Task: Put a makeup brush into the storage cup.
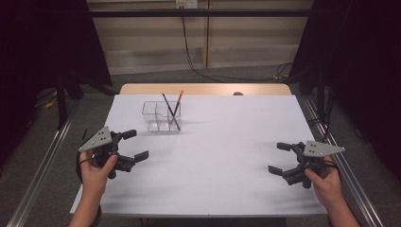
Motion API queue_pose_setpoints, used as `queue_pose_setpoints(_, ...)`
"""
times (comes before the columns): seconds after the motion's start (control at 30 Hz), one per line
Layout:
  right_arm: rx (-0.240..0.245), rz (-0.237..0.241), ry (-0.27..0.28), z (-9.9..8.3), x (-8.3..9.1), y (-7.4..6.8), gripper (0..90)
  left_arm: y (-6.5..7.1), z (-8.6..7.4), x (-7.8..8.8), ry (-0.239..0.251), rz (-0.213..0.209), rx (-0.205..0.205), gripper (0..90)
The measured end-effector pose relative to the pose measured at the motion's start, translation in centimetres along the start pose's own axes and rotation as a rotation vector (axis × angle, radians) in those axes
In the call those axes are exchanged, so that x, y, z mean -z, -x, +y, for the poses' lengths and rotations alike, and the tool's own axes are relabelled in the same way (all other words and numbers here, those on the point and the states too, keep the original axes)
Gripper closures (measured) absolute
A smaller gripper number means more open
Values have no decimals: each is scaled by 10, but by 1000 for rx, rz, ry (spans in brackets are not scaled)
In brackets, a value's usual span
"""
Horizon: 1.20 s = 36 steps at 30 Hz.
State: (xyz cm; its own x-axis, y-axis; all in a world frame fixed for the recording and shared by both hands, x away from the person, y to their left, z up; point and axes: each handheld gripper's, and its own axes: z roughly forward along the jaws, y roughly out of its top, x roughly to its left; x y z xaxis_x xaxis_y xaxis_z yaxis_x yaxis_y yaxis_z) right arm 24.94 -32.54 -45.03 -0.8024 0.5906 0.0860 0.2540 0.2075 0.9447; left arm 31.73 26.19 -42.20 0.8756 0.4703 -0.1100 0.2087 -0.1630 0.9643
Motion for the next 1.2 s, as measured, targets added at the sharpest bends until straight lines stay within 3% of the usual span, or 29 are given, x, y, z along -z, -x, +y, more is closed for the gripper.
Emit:
queue_pose_setpoints(0.6,9,-5,-1,0,-2,0,41,4,-14,22,-6,31,3,23)
queue_pose_setpoints(1.2,9,-16,29,0,2,3,40,7,-22,28,-19,49,5,25)
